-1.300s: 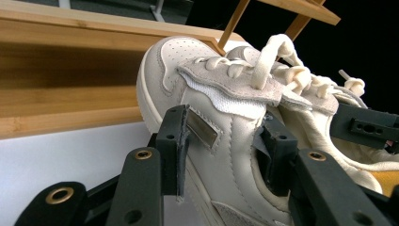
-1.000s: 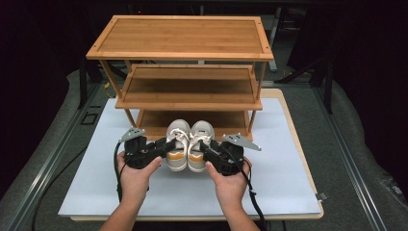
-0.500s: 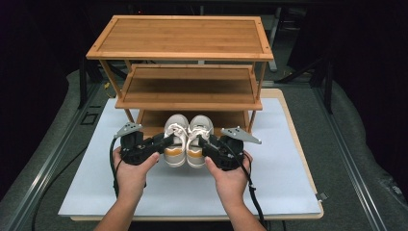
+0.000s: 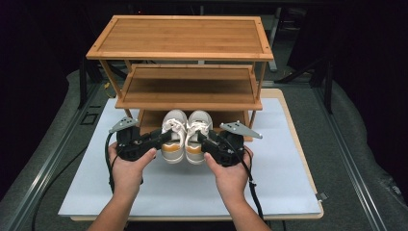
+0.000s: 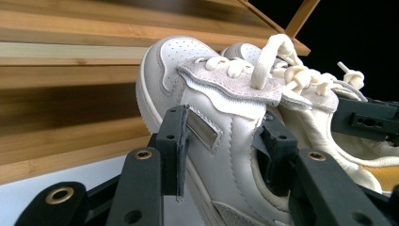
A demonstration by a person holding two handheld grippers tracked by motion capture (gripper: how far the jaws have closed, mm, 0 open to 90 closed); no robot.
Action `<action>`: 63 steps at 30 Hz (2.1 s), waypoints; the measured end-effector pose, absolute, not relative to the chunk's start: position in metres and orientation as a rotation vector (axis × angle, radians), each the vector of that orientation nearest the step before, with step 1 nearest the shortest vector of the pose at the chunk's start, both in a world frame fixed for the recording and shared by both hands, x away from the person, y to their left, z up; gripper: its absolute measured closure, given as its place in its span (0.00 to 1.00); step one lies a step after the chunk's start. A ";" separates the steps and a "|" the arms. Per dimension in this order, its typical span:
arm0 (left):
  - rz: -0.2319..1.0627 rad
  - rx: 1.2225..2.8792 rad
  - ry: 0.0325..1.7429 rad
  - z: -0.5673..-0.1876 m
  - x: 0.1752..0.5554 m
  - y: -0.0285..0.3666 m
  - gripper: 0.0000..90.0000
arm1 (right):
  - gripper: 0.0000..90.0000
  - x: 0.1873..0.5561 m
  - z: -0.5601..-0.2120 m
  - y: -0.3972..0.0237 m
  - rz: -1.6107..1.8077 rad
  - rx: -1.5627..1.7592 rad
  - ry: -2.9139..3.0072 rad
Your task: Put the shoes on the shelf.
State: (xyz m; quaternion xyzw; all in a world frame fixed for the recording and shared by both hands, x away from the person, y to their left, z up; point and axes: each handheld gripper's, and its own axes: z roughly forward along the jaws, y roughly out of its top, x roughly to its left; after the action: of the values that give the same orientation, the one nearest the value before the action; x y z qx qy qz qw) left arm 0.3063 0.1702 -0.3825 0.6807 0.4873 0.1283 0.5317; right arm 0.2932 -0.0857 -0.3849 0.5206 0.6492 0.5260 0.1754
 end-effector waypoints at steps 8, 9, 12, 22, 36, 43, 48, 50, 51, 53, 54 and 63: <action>0.309 1.610 1.160 -0.373 0.310 0.170 0.66 | 0.65 0.296 -0.375 -0.084 1.487 1.472 1.830; 0.311 1.607 1.160 -0.371 0.310 0.170 0.66 | 0.65 0.297 -0.374 -0.085 1.490 1.461 1.839; 0.314 1.603 1.156 -0.368 0.312 0.170 0.66 | 0.65 0.299 -0.370 -0.085 1.496 1.454 1.824; 0.312 1.601 1.158 -0.366 0.315 0.168 0.66 | 0.65 0.301 -0.366 -0.085 1.494 1.455 1.818; 0.293 1.581 1.164 -0.365 0.330 0.166 0.66 | 0.65 0.313 -0.366 -0.087 1.502 1.470 1.788; 0.293 1.575 1.165 -0.362 0.342 0.166 0.66 | 0.65 0.323 -0.363 -0.087 1.497 1.469 1.782; 0.289 1.566 1.167 -0.361 0.352 0.165 0.66 | 0.65 0.332 -0.360 -0.087 1.490 1.464 1.781; 0.287 1.564 1.172 -0.360 0.356 0.164 0.66 | 0.65 0.337 -0.358 -0.088 1.488 1.467 1.786; 0.285 1.564 1.173 -0.360 0.359 0.164 0.66 | 0.65 0.339 -0.358 -0.088 1.490 1.472 1.788; 0.288 1.560 1.173 -0.358 0.363 0.164 0.66 | 0.65 0.344 -0.356 -0.087 1.477 1.461 1.790; 0.286 1.559 1.175 -0.357 0.366 0.163 0.66 | 0.65 0.347 -0.355 -0.087 1.480 1.460 1.788; 0.289 1.534 1.183 -0.355 0.390 0.161 0.66 | 0.65 0.370 -0.353 -0.090 1.494 1.472 1.781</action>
State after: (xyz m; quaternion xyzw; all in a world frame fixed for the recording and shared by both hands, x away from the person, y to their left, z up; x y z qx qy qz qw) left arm 0.3898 0.1614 -0.3551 0.6501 0.5014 0.1227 0.5576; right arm 0.3700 -0.0895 -0.3527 0.5247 0.6350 0.5327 0.1939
